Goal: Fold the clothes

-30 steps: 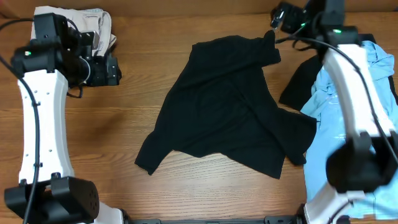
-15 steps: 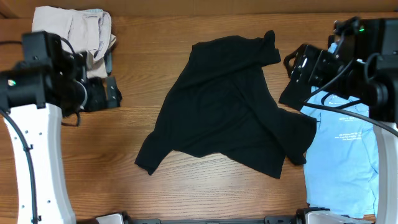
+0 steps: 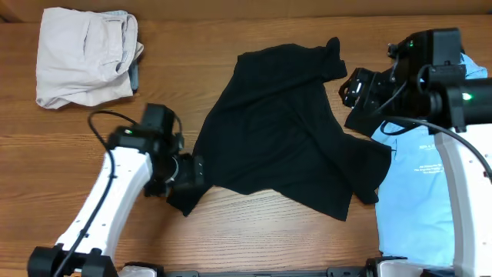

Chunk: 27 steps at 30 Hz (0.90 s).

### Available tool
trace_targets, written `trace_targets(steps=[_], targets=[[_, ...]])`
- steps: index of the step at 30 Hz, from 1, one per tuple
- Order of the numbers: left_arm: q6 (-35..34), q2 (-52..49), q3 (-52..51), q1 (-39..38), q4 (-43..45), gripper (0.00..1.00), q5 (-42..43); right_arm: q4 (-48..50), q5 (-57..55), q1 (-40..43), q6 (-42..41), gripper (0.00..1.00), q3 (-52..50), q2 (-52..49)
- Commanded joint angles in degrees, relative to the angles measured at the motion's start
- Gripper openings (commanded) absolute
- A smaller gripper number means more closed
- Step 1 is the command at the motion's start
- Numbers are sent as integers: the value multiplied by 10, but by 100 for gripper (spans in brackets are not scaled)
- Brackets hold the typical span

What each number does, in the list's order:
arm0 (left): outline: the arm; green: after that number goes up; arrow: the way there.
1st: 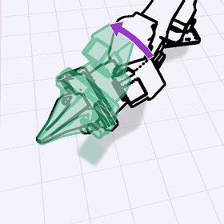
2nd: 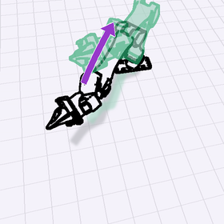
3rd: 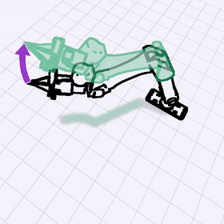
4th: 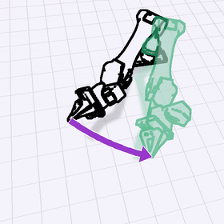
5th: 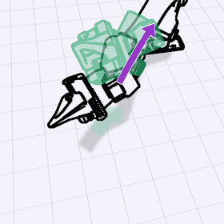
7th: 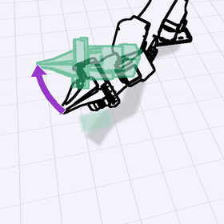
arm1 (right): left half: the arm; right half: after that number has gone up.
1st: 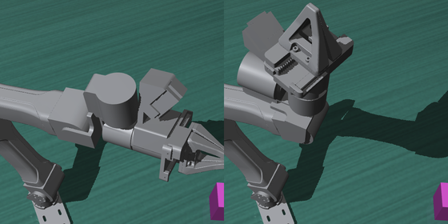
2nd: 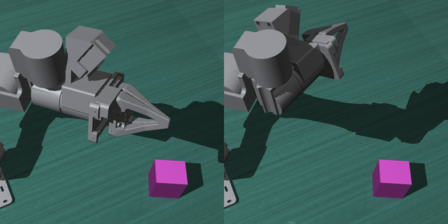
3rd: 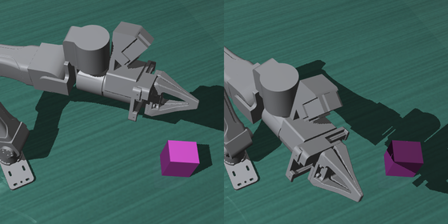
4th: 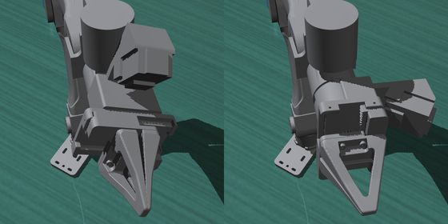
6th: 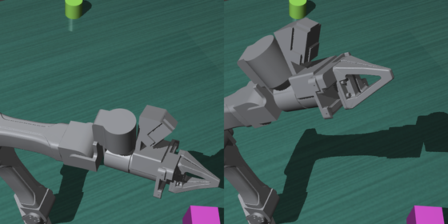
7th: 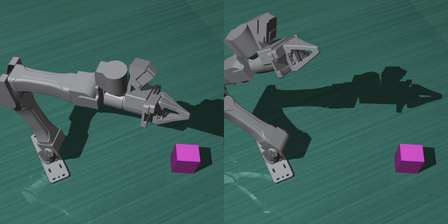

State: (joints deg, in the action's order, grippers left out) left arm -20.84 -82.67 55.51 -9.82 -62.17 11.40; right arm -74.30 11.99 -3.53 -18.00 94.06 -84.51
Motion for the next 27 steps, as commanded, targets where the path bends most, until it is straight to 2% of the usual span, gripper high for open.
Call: trace_targets(steps=[1,5,9,11,13,14,18,22,27], targets=[[-58,7,-39,-12,17,96,-2,13,-5,-3,-1,98,-22,-9],[-90,3,-76,-14,26,95,-33,38,-5,-3,-1,98,-55,-11],[-94,3,-92,-14,46,91,-53,62,-3,-3,-1,98,-84,-11],[-94,3,-93,-14,58,82,-61,68,-3,-3,-1,98,-93,-12],[-94,2,-93,-14,69,66,-72,69,-4,-3,-1,98,-97,-12],[-94,2,-93,-14,73,61,-78,69,-4,-3,-1,98,-98,-12],[-94,-9,-98,-15,91,54,-87,67,-4,-3,-1,98,-102,-12],[-94,-36,-104,-15,125,41,-87,65,-3,-3,-1,97,-106,-12],[-89,-83,-104,-15,156,39,-86,62,-3,-3,-3,97,-106,-12]])
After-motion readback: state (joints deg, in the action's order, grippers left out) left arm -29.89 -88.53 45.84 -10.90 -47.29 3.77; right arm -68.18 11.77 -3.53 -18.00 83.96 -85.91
